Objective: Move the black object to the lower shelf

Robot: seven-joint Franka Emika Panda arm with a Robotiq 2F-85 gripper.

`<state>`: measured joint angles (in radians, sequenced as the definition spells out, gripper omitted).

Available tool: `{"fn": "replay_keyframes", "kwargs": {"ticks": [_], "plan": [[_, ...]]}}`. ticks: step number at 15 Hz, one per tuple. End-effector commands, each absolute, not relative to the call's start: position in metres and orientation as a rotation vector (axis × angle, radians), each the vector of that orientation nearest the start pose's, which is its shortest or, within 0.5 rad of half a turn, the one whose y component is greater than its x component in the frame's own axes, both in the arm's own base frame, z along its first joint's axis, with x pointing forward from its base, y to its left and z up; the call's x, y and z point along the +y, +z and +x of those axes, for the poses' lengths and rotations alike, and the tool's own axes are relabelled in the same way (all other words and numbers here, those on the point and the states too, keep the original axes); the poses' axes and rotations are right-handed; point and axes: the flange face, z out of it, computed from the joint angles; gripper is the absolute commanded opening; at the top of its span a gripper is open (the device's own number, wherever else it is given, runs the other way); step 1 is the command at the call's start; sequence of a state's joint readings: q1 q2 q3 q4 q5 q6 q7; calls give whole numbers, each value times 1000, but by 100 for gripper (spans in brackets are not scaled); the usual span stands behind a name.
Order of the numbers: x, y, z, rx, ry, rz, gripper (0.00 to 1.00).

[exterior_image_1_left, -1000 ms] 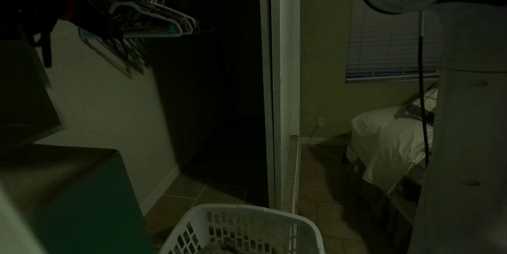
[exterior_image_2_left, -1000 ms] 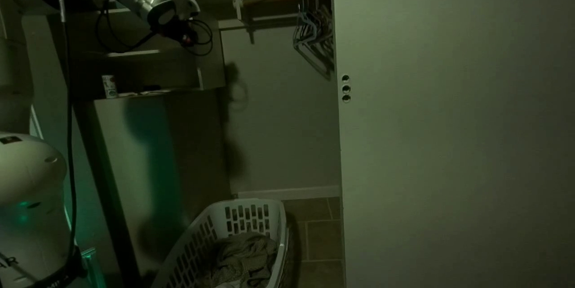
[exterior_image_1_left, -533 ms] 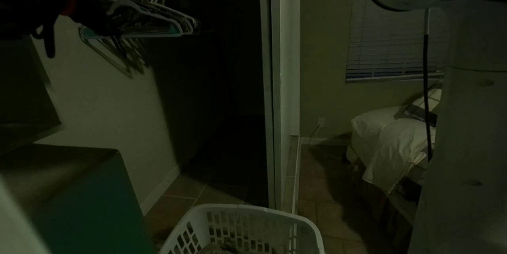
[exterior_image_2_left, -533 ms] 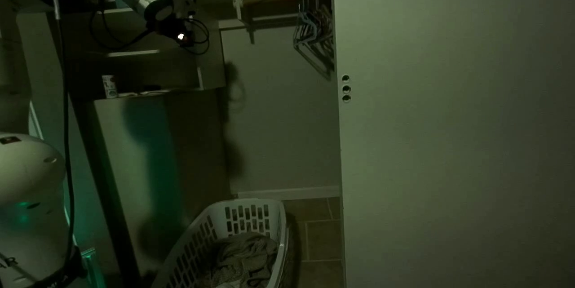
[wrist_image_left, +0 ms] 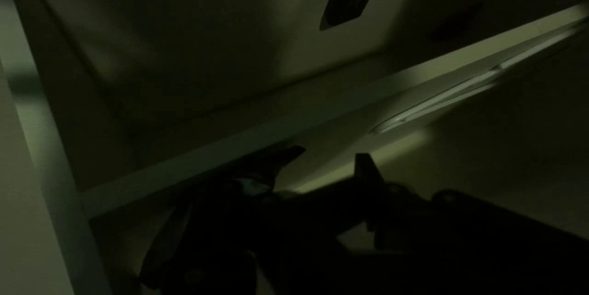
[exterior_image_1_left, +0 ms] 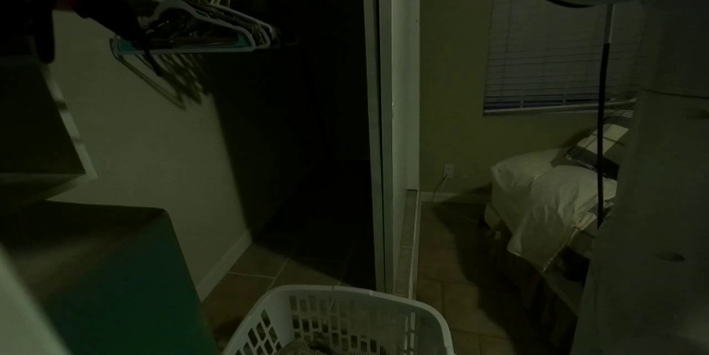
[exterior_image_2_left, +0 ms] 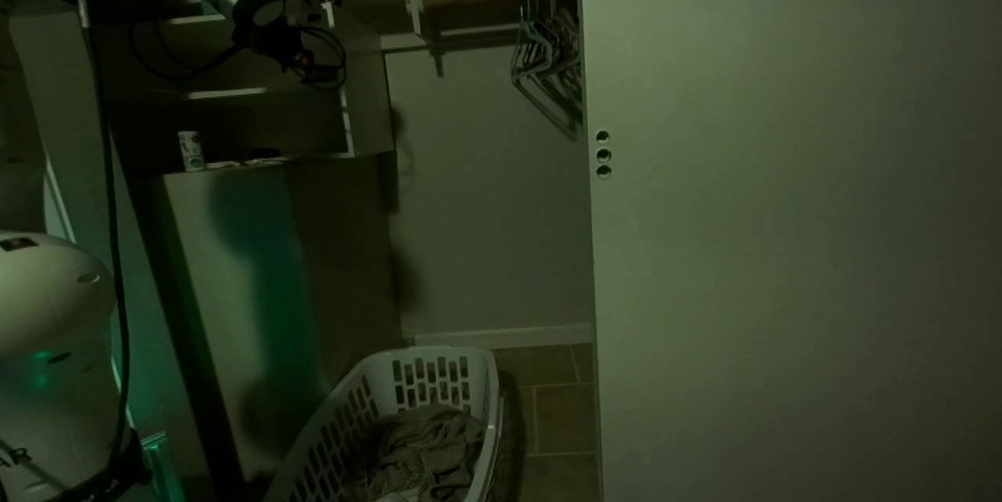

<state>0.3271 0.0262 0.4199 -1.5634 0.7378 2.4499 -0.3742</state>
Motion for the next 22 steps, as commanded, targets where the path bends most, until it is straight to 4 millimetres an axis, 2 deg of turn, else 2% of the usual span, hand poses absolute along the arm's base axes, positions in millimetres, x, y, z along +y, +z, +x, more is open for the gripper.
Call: {"fn": "replay_keyframes", "kwargs": {"ticks": [1, 2, 8, 12, 20, 22], "plan": [[411, 721, 448, -834, -838, -2048, 29], [410, 722, 449, -834, -861, -2050, 30], [400, 729, 451, -808, -918, -2115, 72], [397, 730, 459, -755, -955, -2142, 98], [403, 719, 473, -663, -939, -2212, 100], [404, 716, 477, -646, -957, -2217, 91]]}}
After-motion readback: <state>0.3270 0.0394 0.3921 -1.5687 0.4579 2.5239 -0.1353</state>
